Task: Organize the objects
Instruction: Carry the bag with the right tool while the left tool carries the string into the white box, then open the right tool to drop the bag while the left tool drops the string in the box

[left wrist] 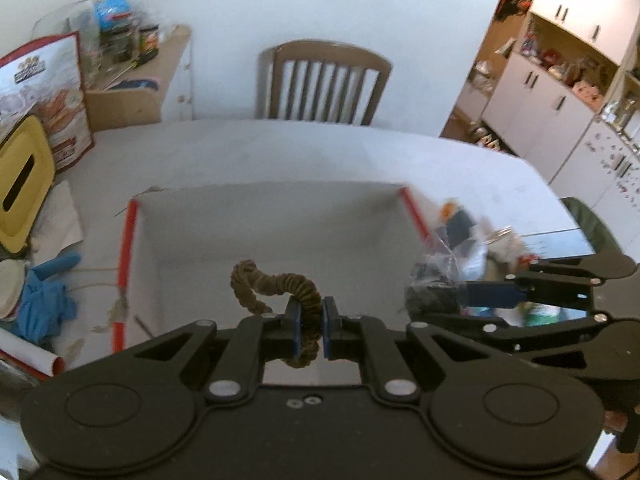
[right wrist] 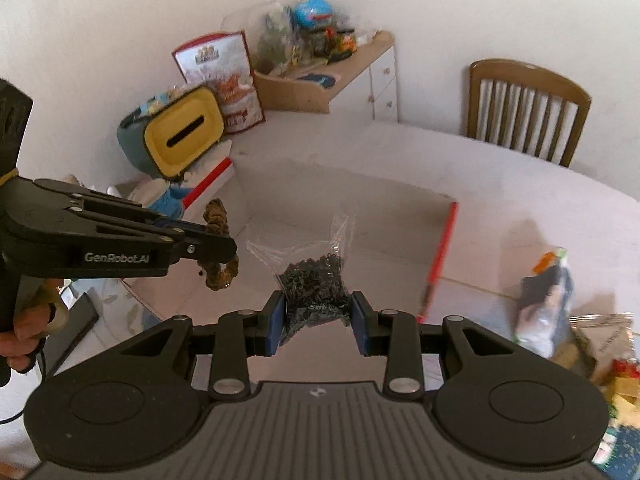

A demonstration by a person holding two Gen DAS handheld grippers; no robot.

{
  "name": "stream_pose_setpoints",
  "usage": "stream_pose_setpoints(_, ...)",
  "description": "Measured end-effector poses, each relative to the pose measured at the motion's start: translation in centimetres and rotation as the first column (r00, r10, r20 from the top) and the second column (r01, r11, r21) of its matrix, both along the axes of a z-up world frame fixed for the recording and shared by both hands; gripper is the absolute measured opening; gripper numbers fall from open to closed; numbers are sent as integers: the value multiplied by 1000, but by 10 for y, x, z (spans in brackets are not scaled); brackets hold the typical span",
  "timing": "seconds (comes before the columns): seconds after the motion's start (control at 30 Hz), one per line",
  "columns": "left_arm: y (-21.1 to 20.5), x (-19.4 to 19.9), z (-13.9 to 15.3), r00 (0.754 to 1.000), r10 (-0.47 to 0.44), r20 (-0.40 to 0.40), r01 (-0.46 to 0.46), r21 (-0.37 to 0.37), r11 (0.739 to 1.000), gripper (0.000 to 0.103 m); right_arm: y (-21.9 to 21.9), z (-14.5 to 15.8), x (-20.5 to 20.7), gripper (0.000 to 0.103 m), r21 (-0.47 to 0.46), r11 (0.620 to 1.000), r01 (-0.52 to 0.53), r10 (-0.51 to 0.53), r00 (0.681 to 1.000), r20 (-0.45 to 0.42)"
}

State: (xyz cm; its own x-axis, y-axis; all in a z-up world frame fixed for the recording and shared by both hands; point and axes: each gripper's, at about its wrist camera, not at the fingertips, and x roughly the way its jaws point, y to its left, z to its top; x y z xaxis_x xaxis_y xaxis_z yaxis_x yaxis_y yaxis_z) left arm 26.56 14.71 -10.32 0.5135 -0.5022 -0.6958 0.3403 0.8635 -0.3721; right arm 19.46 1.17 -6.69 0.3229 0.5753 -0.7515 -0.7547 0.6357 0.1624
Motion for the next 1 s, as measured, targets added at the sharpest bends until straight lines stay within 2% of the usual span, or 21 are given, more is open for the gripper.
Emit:
stream_pose_setpoints(0.37,1,41,-45,997,-2,-74,9,96,995,8,65,-50,12,34,-123,991,-51,44,998,-55)
stream_pose_setpoints(0.73,-22,62,-76,982,-72,-176,109,213,971,8,82,-84,22,34,-232,969,-84,59,992,-113)
stream_pose_setpoints(1.0,-30,66,-87,967,-103,-232,157,230,960,12,87,-92,28,35,-284,953,-104,54,982,-179)
